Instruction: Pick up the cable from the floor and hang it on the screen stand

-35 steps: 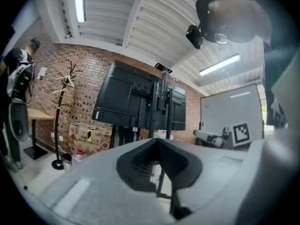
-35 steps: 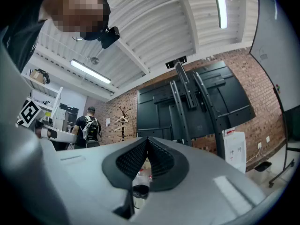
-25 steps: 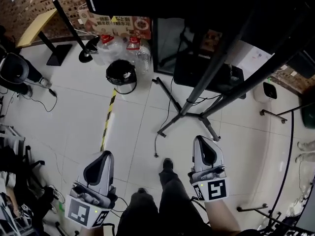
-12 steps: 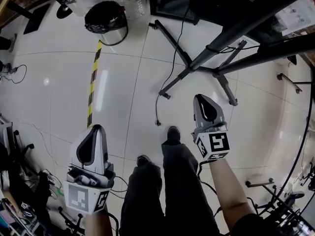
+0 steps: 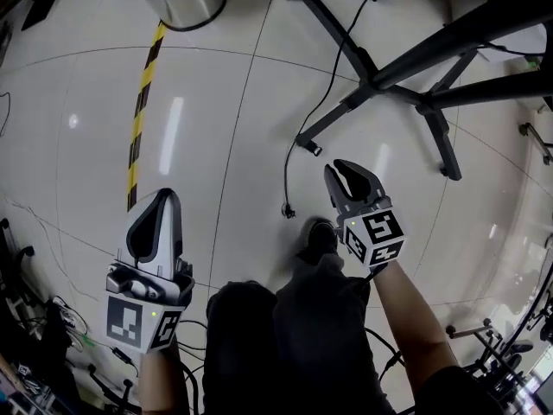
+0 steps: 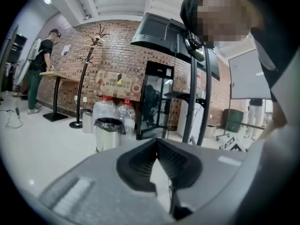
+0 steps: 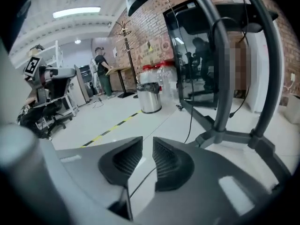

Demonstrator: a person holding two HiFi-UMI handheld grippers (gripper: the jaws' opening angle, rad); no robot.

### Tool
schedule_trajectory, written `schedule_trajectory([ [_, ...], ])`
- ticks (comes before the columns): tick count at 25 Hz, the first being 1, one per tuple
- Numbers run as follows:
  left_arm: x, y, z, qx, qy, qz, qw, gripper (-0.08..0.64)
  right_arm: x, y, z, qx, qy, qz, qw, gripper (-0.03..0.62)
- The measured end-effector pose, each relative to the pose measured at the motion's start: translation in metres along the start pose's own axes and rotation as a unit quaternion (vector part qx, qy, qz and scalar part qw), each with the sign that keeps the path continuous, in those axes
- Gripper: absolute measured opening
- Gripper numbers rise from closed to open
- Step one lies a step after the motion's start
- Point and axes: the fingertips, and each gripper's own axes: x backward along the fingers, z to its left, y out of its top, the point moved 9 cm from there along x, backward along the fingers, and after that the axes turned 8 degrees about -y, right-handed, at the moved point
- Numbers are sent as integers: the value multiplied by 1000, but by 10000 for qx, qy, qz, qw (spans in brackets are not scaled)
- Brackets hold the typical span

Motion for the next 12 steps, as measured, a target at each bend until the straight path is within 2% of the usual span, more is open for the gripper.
schedule_trajectory([
  [2, -11, -21, 12, 67, -118, -118, 9998, 5, -19, -27, 7, -67, 194, 184, 9996, 75],
  [6, -14, -76, 45, 212, -72, -14, 9997, 5, -60, -69, 13, -234, 524, 509, 9971, 92],
  [9, -17, -98, 59, 89, -59, 7, 9999, 5, -83, -95, 17, -319, 777, 759, 9936, 98],
  [12, -21, -110, 68, 168, 5, 8, 9999, 5, -103, -117, 20, -504, 953, 1135, 9877, 98],
])
